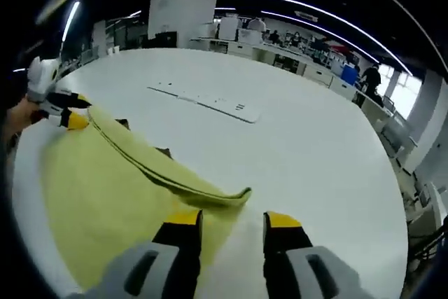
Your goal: Fold the garment on the visible template until the final outline fits inside the template.
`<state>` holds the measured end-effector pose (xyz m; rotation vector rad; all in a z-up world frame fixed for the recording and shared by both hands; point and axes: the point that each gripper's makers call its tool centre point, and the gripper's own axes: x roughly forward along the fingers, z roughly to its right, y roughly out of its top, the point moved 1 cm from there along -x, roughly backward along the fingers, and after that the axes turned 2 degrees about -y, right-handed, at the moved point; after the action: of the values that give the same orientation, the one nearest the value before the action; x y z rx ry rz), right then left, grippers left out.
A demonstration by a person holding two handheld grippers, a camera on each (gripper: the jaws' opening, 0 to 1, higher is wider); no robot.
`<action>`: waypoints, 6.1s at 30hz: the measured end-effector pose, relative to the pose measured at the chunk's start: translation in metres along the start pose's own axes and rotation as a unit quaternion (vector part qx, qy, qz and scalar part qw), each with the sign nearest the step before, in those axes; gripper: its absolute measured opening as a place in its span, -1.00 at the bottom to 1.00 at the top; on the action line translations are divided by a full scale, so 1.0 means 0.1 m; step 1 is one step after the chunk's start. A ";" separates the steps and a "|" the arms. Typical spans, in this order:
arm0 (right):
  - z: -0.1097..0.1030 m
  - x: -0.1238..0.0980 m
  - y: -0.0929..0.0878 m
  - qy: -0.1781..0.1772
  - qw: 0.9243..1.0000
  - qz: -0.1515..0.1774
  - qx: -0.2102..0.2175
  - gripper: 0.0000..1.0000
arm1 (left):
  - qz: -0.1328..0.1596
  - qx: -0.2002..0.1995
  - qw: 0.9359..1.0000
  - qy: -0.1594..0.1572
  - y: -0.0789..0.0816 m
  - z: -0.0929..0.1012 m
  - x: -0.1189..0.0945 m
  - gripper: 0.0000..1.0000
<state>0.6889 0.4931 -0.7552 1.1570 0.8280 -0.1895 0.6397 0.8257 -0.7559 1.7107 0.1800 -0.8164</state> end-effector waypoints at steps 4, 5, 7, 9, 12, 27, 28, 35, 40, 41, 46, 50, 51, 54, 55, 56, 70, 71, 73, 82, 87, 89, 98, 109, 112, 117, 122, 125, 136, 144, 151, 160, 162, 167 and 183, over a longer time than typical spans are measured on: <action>0.02 0.05 0.08 -0.011 0.999 0.023 0.024 -0.37 | 0.005 0.018 1.000 0.011 0.04 -0.10 0.09 -0.22; 0.02 0.07 0.09 -0.014 0.999 0.023 0.038 -0.37 | 0.006 0.017 1.000 0.014 0.06 -0.11 0.10 -0.21; 0.05 0.14 0.13 -0.014 0.998 0.030 0.058 -0.37 | 0.009 0.012 1.000 0.026 0.10 -0.13 0.13 -0.22; 0.04 0.16 0.13 -0.018 0.997 0.027 0.076 -0.38 | 0.015 -0.016 0.999 0.046 0.13 -0.20 0.17 -0.26; 0.07 0.18 0.14 -0.028 0.995 0.028 0.095 -0.42 | 0.023 -0.067 0.996 0.057 0.14 -0.29 0.22 -0.30; -0.05 -0.04 0.24 0.025 0.987 0.037 0.157 -0.05 | 0.061 -0.163 0.984 0.045 0.23 -0.32 -0.11 0.13; -0.07 -0.07 0.23 0.033 0.987 0.035 0.156 0.00 | 0.063 -0.157 0.985 0.036 0.25 -0.26 -0.16 0.18; -0.22 -0.35 0.14 0.072 0.985 0.030 0.157 0.21 | 0.067 -0.108 0.992 0.005 0.27 -0.07 -0.46 0.64; -0.31 -0.54 0.05 0.094 0.984 0.024 0.149 0.26 | 0.065 -0.086 0.994 -0.024 0.25 0.08 -0.59 0.73; -0.33 -0.59 0.02 0.100 0.983 0.022 0.150 0.26 | 0.064 -0.076 0.995 -0.029 0.24 0.11 -0.62 0.74; -0.45 -0.82 -0.12 0.127 0.983 0.005 0.135 0.27 | 0.063 -0.067 0.995 -0.046 0.14 0.24 -0.79 0.87; -0.52 -0.95 -0.24 0.136 0.983 -0.005 0.122 0.27 | 0.049 -0.067 0.995 -0.056 0.02 0.33 -0.88 0.97; -0.53 -0.97 -0.29 0.139 0.983 -0.008 0.119 0.26 | 0.042 -0.066 0.995 -0.059 -0.02 0.35 -0.90 0.97; -0.58 -1.05 -0.43 0.152 0.982 -0.018 0.113 0.26 | 0.037 -0.064 0.995 -0.062 -0.10 0.39 -0.99 0.97; -0.58 -1.06 -0.47 0.155 0.982 -0.022 0.110 0.26 | 0.033 -0.065 0.995 -0.062 -0.14 0.40 -1.00 0.96; -0.60 -1.07 -0.52 0.159 0.981 -0.026 0.105 0.25 | 0.031 -0.066 0.995 -0.061 -0.16 0.41 -1.03 0.95; -0.72 -1.28 -0.96 0.165 0.980 -0.043 0.107 0.05 | 0.008 -0.122 0.989 -0.078 -0.66 0.64 -1.22 0.38; -0.72 -1.29 -0.98 0.163 0.979 -0.044 0.110 0.03 | 0.006 -0.123 0.989 -0.076 -0.69 0.63 -1.23 0.33; -0.71 -1.30 -1.00 0.159 0.979 -0.043 0.122 -0.05 | 0.004 -0.131 0.989 -0.071 -0.75 0.62 -1.25 0.25; -0.78 -1.35 -1.05 0.157 0.978 -0.036 0.134 -0.41 | 0.021 -0.166 0.983 -0.075 -0.81 0.62 -1.27 -0.31; -0.76 -1.33 -1.07 0.150 0.976 -0.036 0.155 -0.65 | 0.032 -0.185 0.979 -0.083 -0.82 0.67 -1.26 -0.55; -0.76 -1.31 -1.09 0.150 0.975 -0.036 0.158 -0.68 | 0.024 -0.184 0.979 -0.079 -0.86 0.67 -1.25 -0.58; -0.73 -1.28 -1.14 0.144 0.976 -0.042 0.158 -0.82 | 0.027 -0.195 0.977 -0.083 -0.89 0.66 -1.25 -0.83; -0.70 -1.25 -1.16 0.141 0.977 -0.045 0.152 -0.94 | 0.025 -0.218 0.972 -0.083 -0.91 0.64 -1.23 -0.97; -0.69 -1.24 -1.16 0.138 0.977 -0.045 0.154 -0.99 | 0.022 -0.219 0.972 -0.083 -0.92 0.65 -1.23 -1.00; -0.68 -1.26 -1.17 0.136 0.978 -0.047 0.153 -1.00 | 0.017 -0.215 0.972 -0.088 -0.95 0.63 -1.23 -1.00; -0.68 -1.26 -1.16 0.137 0.977 -0.048 0.157 -1.00 | 0.011 -0.191 0.978 -0.089 -0.93 0.59 -1.26 -1.00; -0.67 -1.26 -1.16 0.138 0.976 -0.049 0.161 -1.00 | 0.008 -0.171 0.981 -0.094 -0.93 0.56 -1.29 -1.00; -0.67 -1.33 -1.20 0.141 0.975 -0.052 0.164 -1.00 | -0.012 -0.121 0.986 -0.111 -0.94 0.64 -1.36 -1.00; -0.70 -1.44 -1.28 0.142 0.975 -0.056 0.164 -1.00 | -0.010 -0.124 0.986 -0.111 -0.96 0.69 -1.44 -1.00; -0.73 -1.52 -1.36 0.145 0.973 -0.062 0.169 -1.00 | -0.012 -0.124 0.986 -0.114 -1.02 0.79 -1.53 -1.00; -0.75 -1.59 -1.44 0.142 0.971 -0.063 0.180 -1.00 | -0.015 -0.130 0.985 -0.116 -1.10 0.88 -1.62 -1.00; -0.76 -1.60 -1.45 0.141 0.972 -0.064 0.178 -1.00 | -0.016 -0.132 0.984 -0.115 -1.10 0.90 -1.65 -1.00; -0.77 -1.63 -1.48 0.138 0.975 -0.069 0.161 -1.00 | -0.020 -0.129 0.985 -0.116 -1.13 0.93 -1.68 -1.00; -0.75 -1.60 -1.52 0.118 0.982 -0.062 0.134 -1.00 | -0.028 -0.164 0.982 -0.091 -1.17 0.98 -1.66 -1.00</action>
<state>0.4605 0.4502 -0.7719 1.3991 1.1097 -0.2764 0.4142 0.8224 -0.7572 1.3200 0.2238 -0.9252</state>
